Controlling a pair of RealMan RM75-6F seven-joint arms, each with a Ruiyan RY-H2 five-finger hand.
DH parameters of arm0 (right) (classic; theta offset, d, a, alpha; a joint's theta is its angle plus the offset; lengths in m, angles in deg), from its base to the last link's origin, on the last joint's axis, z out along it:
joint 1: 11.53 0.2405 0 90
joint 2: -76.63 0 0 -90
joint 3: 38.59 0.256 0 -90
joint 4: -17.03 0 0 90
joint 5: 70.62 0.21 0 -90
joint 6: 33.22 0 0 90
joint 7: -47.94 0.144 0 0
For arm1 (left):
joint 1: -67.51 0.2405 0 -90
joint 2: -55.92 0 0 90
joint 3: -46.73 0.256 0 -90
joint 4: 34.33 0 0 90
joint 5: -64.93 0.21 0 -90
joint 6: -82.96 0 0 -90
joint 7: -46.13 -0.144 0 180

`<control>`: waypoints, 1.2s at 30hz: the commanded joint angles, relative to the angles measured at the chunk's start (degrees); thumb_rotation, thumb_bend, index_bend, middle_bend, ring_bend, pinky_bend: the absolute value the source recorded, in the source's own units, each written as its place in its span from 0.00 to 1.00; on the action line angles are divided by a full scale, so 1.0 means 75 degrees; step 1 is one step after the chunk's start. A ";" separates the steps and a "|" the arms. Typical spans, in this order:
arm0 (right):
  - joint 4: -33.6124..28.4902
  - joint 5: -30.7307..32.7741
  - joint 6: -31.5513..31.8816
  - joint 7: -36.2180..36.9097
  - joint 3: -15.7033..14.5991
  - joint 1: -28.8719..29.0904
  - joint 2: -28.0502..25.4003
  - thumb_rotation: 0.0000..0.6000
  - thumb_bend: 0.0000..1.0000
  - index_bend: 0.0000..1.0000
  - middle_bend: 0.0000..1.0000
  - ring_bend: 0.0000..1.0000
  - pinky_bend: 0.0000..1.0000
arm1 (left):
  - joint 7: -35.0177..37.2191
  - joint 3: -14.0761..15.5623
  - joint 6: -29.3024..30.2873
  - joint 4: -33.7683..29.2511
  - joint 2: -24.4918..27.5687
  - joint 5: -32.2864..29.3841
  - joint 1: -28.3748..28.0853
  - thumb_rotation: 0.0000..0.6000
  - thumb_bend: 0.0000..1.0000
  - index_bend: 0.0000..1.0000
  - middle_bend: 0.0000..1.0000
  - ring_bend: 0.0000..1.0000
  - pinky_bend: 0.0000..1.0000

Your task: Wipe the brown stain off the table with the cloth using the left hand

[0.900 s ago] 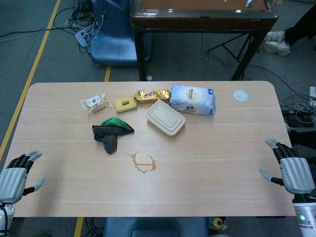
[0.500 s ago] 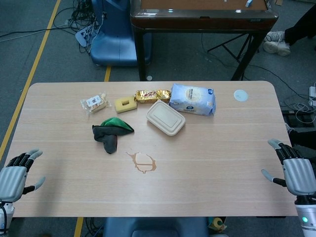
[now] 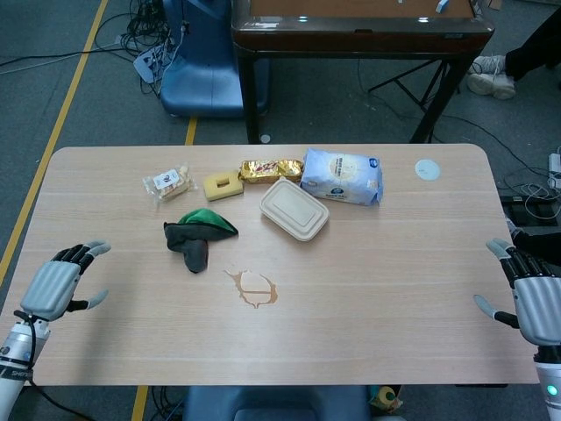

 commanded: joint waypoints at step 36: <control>-0.0397 0.0444 -0.0204 -0.0370 -0.0093 -0.0198 -0.0162 1.00 0.24 0.15 0.20 0.23 0.28 | -0.0164 -0.0577 -0.4886 0.4457 -0.3198 -0.1517 -0.4331 1.00 0.22 0.00 0.00 0.00 0.15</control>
